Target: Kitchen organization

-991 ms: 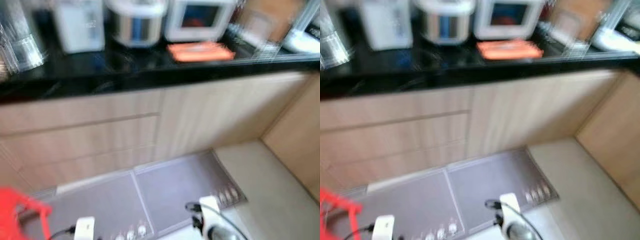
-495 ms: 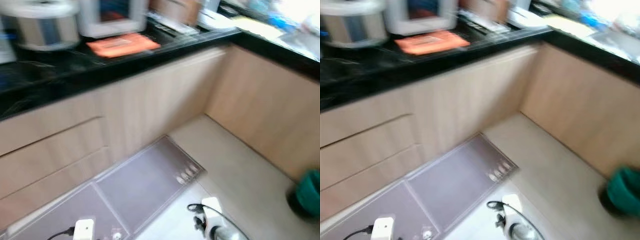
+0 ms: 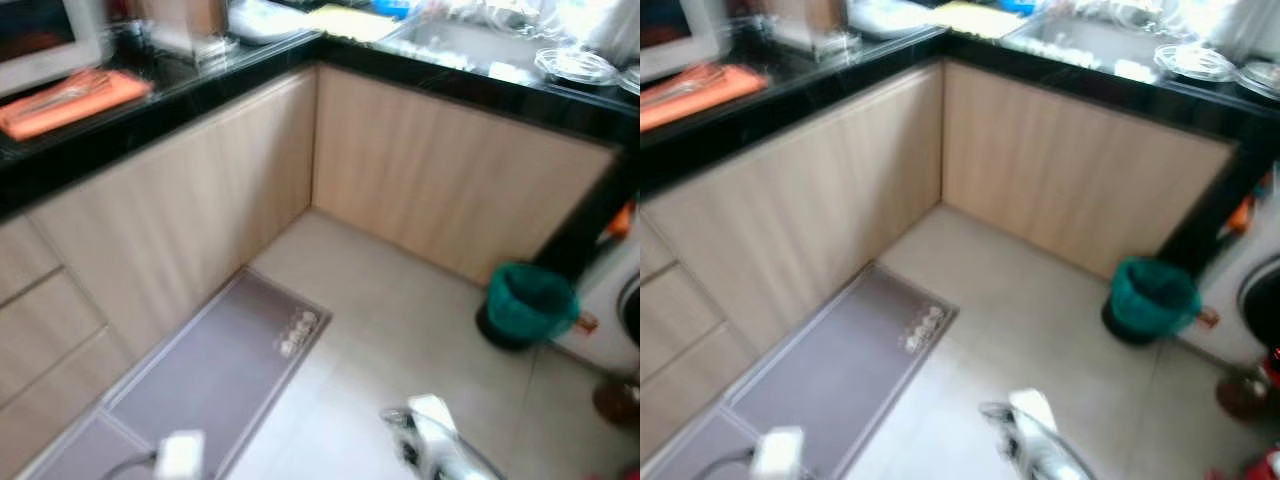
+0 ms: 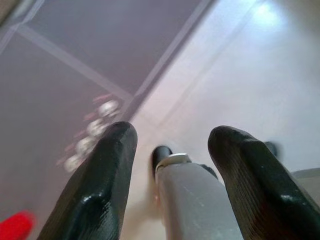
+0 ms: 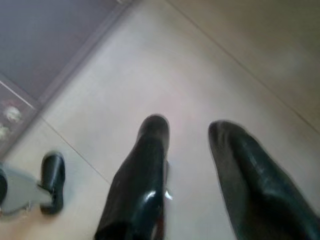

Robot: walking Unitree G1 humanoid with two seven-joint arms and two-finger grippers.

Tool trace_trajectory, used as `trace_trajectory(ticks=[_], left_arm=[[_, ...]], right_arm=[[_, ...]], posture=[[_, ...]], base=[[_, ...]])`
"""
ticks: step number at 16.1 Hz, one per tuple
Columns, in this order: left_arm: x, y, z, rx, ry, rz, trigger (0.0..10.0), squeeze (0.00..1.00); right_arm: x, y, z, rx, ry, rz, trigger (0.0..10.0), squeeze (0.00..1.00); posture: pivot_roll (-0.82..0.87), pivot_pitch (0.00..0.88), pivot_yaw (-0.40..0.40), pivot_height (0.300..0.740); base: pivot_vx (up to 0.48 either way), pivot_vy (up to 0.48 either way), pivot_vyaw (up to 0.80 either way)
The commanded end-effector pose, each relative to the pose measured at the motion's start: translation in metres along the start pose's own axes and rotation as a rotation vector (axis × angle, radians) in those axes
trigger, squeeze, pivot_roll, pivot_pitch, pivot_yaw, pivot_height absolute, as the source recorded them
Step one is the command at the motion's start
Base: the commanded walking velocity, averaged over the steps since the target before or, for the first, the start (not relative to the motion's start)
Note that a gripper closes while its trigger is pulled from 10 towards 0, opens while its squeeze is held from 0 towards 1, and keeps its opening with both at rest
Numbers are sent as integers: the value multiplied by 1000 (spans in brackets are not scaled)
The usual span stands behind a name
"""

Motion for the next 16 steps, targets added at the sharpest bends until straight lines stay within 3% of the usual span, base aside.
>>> trace_trajectory(ticks=[1,6,16], left_arm=[[18,-8,-3,28,42,2,10000,0],[17,-7,-3,15,32,-30,10000,0],[7,-11,-2,47,5,34,10000,0]], right_arm=[[6,10,2,-29,9,5,10000,0],[5,13,2,-48,5,8,10000,0],[0,10,1,-50,-11,17,10000,0]], posture=[[48,0,-46,740],[46,0,-45,740],[8,0,-29,740]], base=[[0,0,-769],[0,0,-140],[347,0,0]])
Point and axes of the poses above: a point about 5 cm out from each wrist's last joint towards the gripper, its own z axis pointing out of the wrist towards the gripper, its own y axis along the axis of the wrist's last joint, x = y × z, the point moved 5 cm from there along z, pointing out of the wrist towards the gripper, and after that the axes turned 15 degrees about -z, right-handed, at the moved point
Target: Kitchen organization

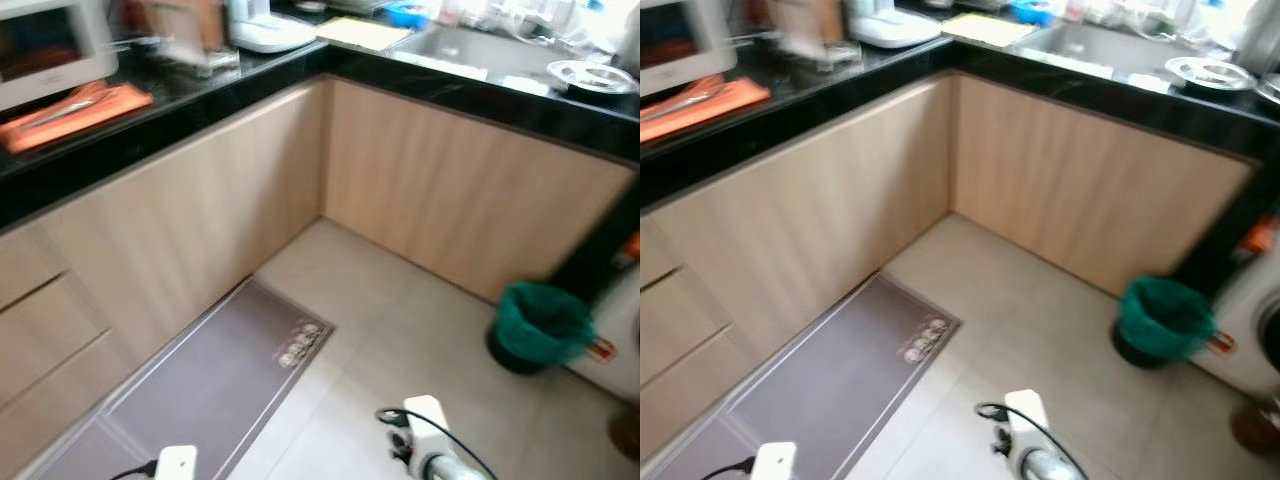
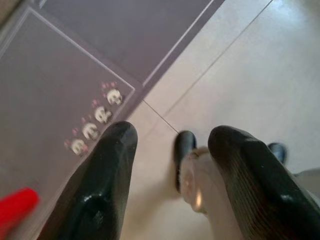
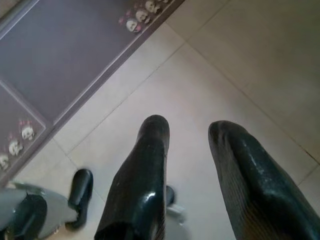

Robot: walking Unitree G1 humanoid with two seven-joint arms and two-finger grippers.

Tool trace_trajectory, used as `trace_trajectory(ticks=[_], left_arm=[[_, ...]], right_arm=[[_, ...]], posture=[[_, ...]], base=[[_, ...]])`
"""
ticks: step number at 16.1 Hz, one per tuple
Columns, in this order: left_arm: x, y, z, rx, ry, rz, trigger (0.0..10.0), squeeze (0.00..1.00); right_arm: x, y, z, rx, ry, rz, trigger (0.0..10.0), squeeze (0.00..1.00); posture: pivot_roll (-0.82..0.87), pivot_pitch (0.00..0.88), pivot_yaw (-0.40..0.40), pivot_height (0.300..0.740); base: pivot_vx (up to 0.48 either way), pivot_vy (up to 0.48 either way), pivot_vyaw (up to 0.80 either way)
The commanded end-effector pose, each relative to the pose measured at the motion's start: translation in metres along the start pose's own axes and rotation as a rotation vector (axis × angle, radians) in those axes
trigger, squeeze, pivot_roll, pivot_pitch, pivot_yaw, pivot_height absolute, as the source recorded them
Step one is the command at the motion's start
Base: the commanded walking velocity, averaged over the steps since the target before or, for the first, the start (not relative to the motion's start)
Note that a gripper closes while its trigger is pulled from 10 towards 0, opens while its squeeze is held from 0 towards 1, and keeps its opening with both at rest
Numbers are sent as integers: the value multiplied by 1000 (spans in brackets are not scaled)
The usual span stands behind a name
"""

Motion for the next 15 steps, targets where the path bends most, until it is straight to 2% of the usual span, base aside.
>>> trace_trajectory(ticks=[1,3,5,6,9,15], left_arm=[[-15,3,2,0,-37,20,10000,0],[-18,3,2,3,-48,38,10000,0],[-20,1,2,12,-55,50,10000,0],[-21,1,2,14,-60,58,10000,0],[-22,4,3,12,-63,60,10000,0],[-19,8,3,6,-55,51,10000,0]], right_arm=[[-15,-8,-3,18,-36,6,10000,0],[-16,-9,-3,29,-39,13,10000,0],[-16,-10,-3,26,-42,22,10000,0],[-15,-6,-3,15,-40,5,10000,0],[-15,-2,-2,-1,-49,35,10000,0],[-13,-1,-1,1,-54,45,10000,0]], posture=[[5,0,-27,740],[-1,0,-21,740],[-8,0,-13,740],[-16,0,-6,740],[-19,0,-1,740],[-17,0,-1,740]], base=[[352,0,0],[354,0,-238],[349,0,-781],[349,0,0],[349,0,0],[350,0,0]])
Point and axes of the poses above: a point about 5 cm out from each wrist's last joint towards the gripper, its own z axis pointing out of the wrist towards the gripper, its own y axis along the axis of the wrist's last joint, x = y × z, the point moved 5 cm from there along z, pointing out of the wrist towards the gripper, and after that the axes turned 15 degrees about -z, right-handed, at the moved point
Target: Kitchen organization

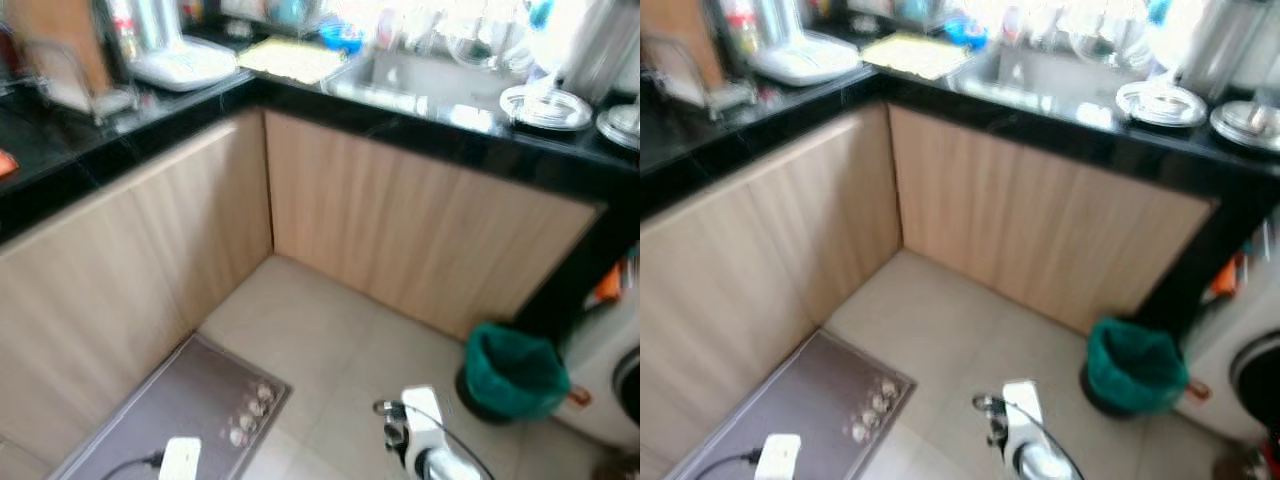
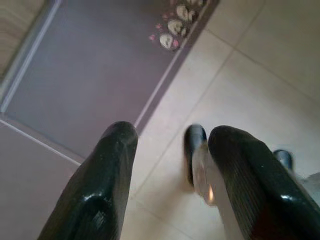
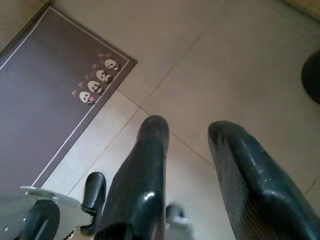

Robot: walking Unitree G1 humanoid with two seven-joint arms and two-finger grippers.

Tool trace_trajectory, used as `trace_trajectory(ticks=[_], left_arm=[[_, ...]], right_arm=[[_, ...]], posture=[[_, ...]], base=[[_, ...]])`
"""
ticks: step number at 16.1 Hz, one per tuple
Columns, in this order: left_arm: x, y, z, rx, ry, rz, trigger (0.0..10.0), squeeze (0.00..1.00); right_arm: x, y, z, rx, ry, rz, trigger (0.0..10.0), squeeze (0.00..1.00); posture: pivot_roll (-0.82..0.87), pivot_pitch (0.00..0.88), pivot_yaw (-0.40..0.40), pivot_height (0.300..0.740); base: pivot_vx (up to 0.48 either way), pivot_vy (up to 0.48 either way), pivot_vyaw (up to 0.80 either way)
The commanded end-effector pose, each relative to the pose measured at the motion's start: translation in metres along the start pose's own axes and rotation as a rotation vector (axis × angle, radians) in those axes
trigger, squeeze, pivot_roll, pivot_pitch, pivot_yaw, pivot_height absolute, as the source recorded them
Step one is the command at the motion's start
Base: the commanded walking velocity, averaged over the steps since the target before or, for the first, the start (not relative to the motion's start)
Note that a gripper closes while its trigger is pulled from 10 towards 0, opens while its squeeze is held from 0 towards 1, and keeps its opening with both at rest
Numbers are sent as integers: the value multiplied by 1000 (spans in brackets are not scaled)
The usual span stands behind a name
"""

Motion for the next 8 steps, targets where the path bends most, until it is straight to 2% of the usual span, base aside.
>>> trace_trajectory(ticks=[1,8], left_arm=[[-9,-1,1,6,-17,-4,10000,0],[-7,-5,0,13,-14,-11,10000,0]], right_arm=[[-11,-12,-3,30,-31,15,10000,0],[-11,-13,-3,29,-30,19,10000,0]], posture=[[-15,0,-2,740],[-12,0,-2,740]], base=[[345,0,0],[350,0,0]])
Point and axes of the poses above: a point about 5 cm out from each wrist's last joint towards the gripper, its own z axis pointing out of the wrist towards the gripper, its own y axis along the axis of the wrist's last joint, x = y × z, the point moved 5 cm from there along z, pointing out of the wrist towards the gripper, and after that the axes turned 15 degrees about -z, right-handed, at the moved point
